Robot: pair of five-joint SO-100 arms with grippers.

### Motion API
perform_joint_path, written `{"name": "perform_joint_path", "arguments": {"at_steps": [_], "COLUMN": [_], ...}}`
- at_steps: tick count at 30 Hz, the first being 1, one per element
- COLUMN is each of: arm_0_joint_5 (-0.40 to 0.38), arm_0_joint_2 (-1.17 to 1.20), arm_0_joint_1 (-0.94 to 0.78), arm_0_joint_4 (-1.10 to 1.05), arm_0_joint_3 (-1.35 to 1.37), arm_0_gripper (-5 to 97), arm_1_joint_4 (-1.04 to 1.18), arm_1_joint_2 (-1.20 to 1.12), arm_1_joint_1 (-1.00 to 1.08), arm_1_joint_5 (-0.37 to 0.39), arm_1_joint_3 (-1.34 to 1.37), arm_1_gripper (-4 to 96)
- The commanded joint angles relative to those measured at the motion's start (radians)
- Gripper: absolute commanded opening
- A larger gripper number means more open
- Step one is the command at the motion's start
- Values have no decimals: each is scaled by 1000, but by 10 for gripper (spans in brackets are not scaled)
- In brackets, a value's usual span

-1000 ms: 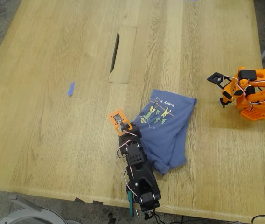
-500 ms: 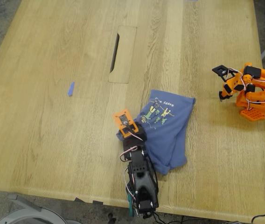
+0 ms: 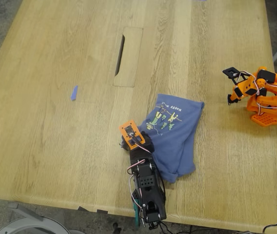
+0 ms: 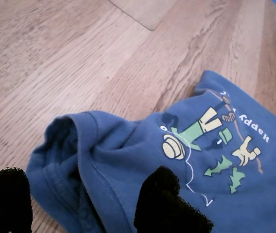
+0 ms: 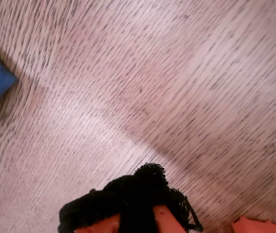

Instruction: Fold a T-shirt

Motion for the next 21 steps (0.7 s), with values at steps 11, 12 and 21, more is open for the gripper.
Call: {"name": "perform_joint_path", "arguments": {"at_steps": [11, 12, 21], "arm_0_joint_5": [61, 84, 215], "arm_0_joint_2": [112, 112, 112], "arm_0_joint_1": [-666, -712, -1062], "arm_0_joint_4": [-63, -91, -268], "arm_0_joint_3": [72, 92, 206], "arm_0_gripper": [-1, -1, -1], "arm_1_joint_4": [-9, -9, -54], "arm_1_joint_2": [195, 209, 402], "arm_1_joint_1": [638, 710, 1296], "arm_1_joint_5": [-202, -245, -551], "arm_1_joint_3": [55, 63, 169], "arm_1_gripper": [0, 0, 1]}}
